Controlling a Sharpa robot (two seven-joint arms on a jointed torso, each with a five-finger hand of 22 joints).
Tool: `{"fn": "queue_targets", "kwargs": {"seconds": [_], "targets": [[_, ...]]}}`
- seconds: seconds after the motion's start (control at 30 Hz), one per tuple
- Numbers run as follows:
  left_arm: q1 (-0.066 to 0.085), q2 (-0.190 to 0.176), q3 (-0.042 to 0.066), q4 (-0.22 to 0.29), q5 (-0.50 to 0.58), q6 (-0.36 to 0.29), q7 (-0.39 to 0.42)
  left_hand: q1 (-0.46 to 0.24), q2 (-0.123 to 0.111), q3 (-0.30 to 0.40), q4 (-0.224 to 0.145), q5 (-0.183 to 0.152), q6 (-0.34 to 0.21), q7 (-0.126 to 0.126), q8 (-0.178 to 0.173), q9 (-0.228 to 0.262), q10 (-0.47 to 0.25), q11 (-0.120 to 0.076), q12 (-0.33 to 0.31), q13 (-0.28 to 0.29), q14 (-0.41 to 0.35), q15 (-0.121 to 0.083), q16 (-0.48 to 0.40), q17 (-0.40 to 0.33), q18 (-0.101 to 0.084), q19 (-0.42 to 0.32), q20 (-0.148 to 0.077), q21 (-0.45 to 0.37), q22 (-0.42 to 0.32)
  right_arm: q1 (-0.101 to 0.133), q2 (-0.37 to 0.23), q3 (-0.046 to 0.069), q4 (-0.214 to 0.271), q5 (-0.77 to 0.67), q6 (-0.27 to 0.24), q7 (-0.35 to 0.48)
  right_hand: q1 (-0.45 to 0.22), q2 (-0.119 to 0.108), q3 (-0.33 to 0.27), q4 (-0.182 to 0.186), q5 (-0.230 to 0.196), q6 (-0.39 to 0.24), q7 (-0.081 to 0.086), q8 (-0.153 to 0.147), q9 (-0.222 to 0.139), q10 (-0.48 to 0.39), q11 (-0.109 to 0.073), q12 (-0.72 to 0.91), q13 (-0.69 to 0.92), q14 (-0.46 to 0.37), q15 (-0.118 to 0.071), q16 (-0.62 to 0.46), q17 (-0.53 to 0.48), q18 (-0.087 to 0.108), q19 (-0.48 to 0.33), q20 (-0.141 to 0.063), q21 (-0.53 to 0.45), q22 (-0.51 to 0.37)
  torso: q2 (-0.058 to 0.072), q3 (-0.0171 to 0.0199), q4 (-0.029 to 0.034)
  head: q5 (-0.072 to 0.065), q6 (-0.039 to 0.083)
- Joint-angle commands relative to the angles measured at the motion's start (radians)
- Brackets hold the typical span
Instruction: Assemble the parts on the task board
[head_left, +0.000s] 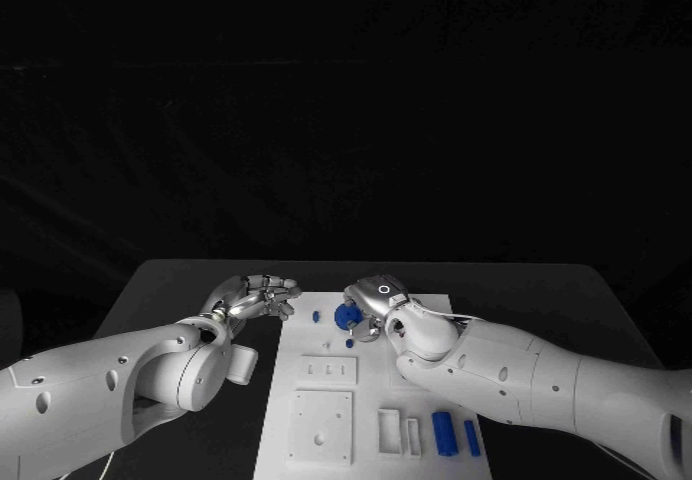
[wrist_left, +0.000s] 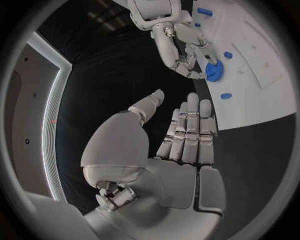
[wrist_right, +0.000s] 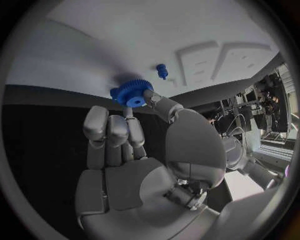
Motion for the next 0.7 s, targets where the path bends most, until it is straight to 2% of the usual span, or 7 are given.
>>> {"fn": "queue_targets", "kwargs": {"seconds": [0.03,0.2,0.3,0.43,0.5,0.7], "targets": [[0.001,0.003,0.001,0.001,-0.003,0.009,0.007,-0.012,0.001,0.006,-0.002,-0.002,0.002,0.005,-0.005,-0.001,-0.002,0.005,-0.004,-0.001,0.004,-0.002,-0.003,0.001,0.014,-0.004,-0.004,0.005,0.014,-0.001,0.006,-0.002,-0.012,-0.001,0.021,0.003,0.002,-0.011,0.0,0.005,0.003,0.05,0.001,0.005,0.024,-0.013,0.001,-0.009,0.022,-0.001,-0.004,-0.007,0.001,0.101,0.004,-0.003,0.005,0.011,-0.001,0.0009,0.0003,0.0,0.0],[0.001,0.004,0.001,0.001,-0.003,0.01,0.007,-0.012,0.001,0.006,-0.002,-0.002,0.002,0.005,-0.005,-0.001,-0.002,0.005,-0.004,-0.001,0.004,-0.002,-0.003,0.001,0.014,-0.004,-0.004,0.005,0.014,-0.002,0.012,-0.007,-0.021,0.015,0.017,0.01,-0.001,-0.025,-0.006,0.009,0.003,0.031,0.007,-0.007,0.021,-0.02,0.006,-0.017,0.017,0.0,0.0,-0.01,0.002,0.101,0.003,-0.004,0.003,0.009,0.0,0.002,-0.0003,0.001,0.0],[0.001,0.006,0.001,-0.001,-0.003,0.01,0.006,-0.012,0.001,0.007,-0.002,-0.002,0.002,0.005,-0.005,-0.001,-0.002,0.005,-0.004,-0.001,0.004,-0.002,-0.003,0.001,0.014,-0.004,-0.004,0.005,0.014,-0.003,0.014,-0.011,-0.024,0.033,0.014,0.017,-0.01,-0.043,-0.016,0.018,0.003,0.01,0.014,-0.02,0.015,-0.03,0.013,-0.027,0.009,0.0,0.006,-0.013,0.003,0.101,0.002,-0.004,0.002,0.009,0.0,0.0012,-0.0006,0.002,-0.001],[0.001,0.006,0.001,-0.001,-0.003,0.01,0.006,-0.013,0.0,0.007,-0.002,-0.002,0.002,0.005,-0.005,-0.001,-0.002,0.005,-0.004,-0.001,0.004,-0.002,-0.003,0.001,0.014,-0.004,-0.004,0.005,0.014,-0.003,0.015,-0.013,-0.026,0.046,0.012,0.025,-0.003,-0.063,-0.019,0.019,0.004,-0.049,0.029,-0.053,0.001,-0.046,0.028,-0.042,-0.004,0.0,0.02,-0.017,0.004,0.101,-0.001,-0.006,-0.002,0.007,-0.001,0.0003,0.0001,0.002,-0.001],[0.001,0.006,0.001,-0.001,-0.003,0.01,0.006,-0.013,0.0,0.007,-0.002,-0.002,0.002,0.005,-0.005,-0.001,-0.002,0.005,-0.004,-0.001,0.004,-0.002,-0.003,0.002,0.014,-0.004,-0.004,0.005,0.014,-0.003,0.015,-0.013,-0.025,0.05,0.016,0.027,0.004,-0.065,-0.015,0.015,0.008,-0.068,0.032,-0.064,-0.004,-0.052,0.03,-0.048,-0.008,0.001,0.023,-0.019,0.005,0.101,-0.002,-0.006,-0.004,0.006,-0.001,-0.0002,0.0003,0.002,-0.002],[0.001,0.004,0.001,-0.001,-0.003,0.009,0.006,-0.013,0.0,0.007,-0.003,-0.002,0.001,0.005,-0.005,-0.001,-0.002,0.005,-0.004,-0.001,0.004,-0.002,-0.003,0.002,0.014,-0.004,-0.004,0.005,0.014,-0.003,0.012,-0.013,-0.026,0.056,0.013,0.027,0.006,-0.066,-0.017,0.011,0.011,-0.073,0.034,-0.067,-0.005,-0.056,0.032,-0.051,-0.011,0.001,0.025,-0.02,0.006,0.101,-0.003,-0.005,-0.004,0.007,-0.001,-0.0001,-0.0008,0.003,-0.001]]}}
